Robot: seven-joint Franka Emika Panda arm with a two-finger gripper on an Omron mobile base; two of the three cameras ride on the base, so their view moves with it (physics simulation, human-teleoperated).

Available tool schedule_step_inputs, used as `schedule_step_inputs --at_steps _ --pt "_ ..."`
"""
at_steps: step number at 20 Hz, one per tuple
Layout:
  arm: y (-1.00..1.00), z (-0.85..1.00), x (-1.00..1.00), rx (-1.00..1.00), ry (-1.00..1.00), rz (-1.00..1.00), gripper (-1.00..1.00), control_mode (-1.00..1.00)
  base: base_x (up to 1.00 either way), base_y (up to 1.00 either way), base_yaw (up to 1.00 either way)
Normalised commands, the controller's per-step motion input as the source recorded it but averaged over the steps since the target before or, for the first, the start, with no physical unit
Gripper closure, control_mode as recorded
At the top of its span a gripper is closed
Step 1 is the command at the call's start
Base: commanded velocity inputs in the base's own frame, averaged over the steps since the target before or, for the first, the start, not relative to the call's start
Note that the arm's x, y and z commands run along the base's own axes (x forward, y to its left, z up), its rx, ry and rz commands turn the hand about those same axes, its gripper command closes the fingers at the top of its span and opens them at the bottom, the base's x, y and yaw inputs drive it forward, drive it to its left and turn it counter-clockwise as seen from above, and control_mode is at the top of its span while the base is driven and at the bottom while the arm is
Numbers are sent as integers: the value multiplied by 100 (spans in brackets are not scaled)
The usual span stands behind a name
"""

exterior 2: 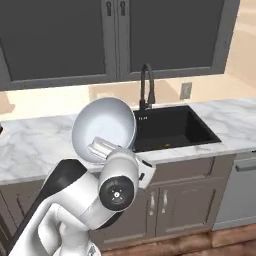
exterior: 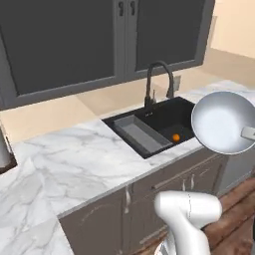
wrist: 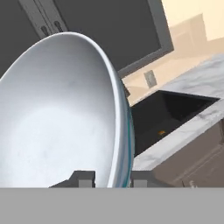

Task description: Clear the mugs and bowl far away from the sink.

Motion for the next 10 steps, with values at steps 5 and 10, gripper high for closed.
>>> schedule_step_inputs --at_steps 5,10 --pt "0 0 0 0 0 0 100 100 -41 12 -99" --pt "0 0 0 0 0 0 100 100 -32 3 -98"
